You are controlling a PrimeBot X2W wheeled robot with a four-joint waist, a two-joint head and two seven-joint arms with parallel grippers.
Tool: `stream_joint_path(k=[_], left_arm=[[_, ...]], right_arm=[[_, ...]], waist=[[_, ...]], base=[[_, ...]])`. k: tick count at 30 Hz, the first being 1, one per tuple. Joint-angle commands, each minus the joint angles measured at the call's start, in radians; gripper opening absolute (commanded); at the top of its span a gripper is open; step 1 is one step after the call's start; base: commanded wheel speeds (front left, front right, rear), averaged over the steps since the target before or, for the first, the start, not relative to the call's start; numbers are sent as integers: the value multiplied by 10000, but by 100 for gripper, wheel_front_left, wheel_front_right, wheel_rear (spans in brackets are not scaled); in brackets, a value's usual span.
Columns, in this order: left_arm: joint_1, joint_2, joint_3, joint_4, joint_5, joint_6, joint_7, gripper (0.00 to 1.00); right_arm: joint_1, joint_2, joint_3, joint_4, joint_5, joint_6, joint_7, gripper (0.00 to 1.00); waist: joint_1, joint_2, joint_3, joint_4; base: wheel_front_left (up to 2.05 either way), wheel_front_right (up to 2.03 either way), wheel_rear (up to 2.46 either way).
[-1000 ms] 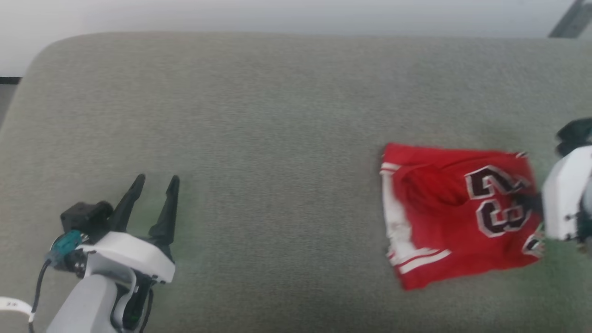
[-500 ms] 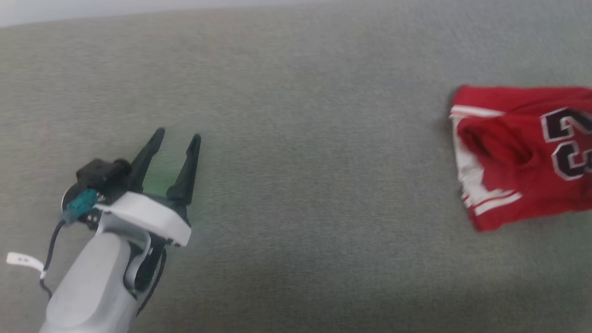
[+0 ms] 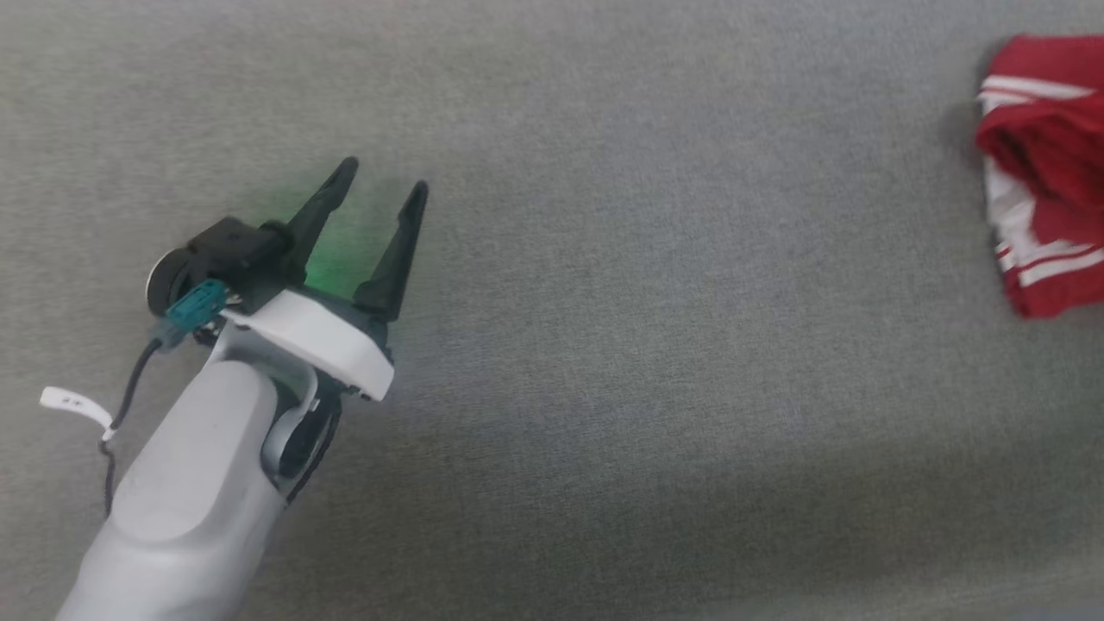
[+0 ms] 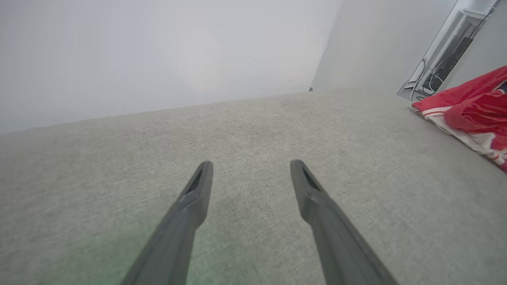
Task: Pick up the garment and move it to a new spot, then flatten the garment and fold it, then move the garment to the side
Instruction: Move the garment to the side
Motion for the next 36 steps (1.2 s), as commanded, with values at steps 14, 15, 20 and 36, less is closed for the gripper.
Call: stream_joint_path(k=[14, 15, 20, 36], left_arm=[[-1098, -58, -728, 381, 11, -84, 6, 100], [-1144, -47, -760, 411, -7, -89, 4, 100], [-1212, 60, -784, 503, -107, -92, -2, 100], [-170, 205, 649, -385, -257, -113, -37, 100]], right_arm=[[-1521, 270, 654, 2994, -1390, -16, -2476, 0], [-1626, 359, 629, 3216, -1355, -17, -2582, 0], [-2025, 727, 700, 4027, -1290, -16, -3015, 27], [-2636, 996, 1199, 4767, -750, -17, -3880, 100]], waist=[[0, 0, 988, 4], [0, 0, 1020, 38], [0, 0, 1067, 127], [0, 0, 173, -60]], base=[[0, 0, 0], [0, 0, 0], [0, 0, 0], [0, 0, 0]])
